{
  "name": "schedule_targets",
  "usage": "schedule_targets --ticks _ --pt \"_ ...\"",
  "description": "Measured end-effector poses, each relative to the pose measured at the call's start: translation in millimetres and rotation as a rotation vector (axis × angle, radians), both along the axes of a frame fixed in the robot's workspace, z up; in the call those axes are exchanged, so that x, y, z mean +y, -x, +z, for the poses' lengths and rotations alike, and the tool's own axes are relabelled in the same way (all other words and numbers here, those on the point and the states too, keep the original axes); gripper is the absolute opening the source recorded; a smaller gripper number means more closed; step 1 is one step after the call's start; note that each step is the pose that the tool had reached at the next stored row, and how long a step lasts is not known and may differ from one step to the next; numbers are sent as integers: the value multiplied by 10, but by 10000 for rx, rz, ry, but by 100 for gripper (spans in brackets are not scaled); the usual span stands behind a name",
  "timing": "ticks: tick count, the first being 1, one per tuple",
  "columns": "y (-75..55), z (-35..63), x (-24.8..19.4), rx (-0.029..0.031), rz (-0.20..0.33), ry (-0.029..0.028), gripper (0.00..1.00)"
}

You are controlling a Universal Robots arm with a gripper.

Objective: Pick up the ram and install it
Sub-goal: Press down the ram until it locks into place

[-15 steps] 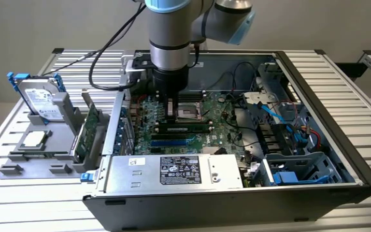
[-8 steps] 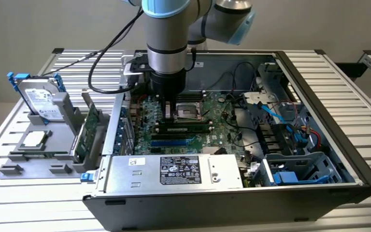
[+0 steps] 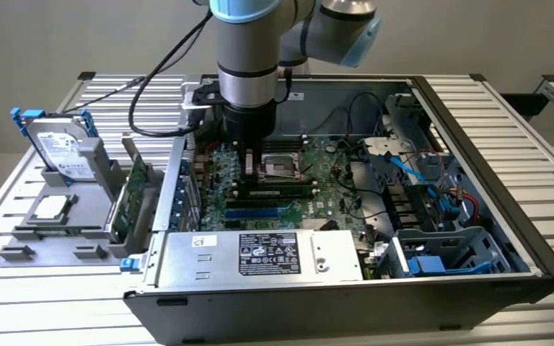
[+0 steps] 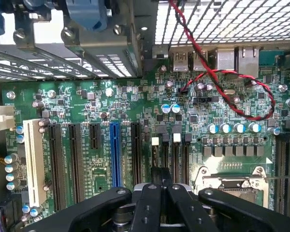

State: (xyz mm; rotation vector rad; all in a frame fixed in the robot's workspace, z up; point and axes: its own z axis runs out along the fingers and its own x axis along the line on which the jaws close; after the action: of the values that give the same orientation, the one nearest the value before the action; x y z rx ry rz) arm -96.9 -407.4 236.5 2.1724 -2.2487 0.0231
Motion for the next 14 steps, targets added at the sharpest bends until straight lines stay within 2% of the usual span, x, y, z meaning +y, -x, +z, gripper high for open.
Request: schedule_targets --ticks 3,5,7,11,14 --pt "-8 125 -1 13 6 2 11" --pt "-30 167 -1 15 10 0 11" --pt "-89 184 0 35 15 -2 11" --pt "-226 207 -4 123 23 1 11" --pt "-278 220 -5 161 26 1 11"
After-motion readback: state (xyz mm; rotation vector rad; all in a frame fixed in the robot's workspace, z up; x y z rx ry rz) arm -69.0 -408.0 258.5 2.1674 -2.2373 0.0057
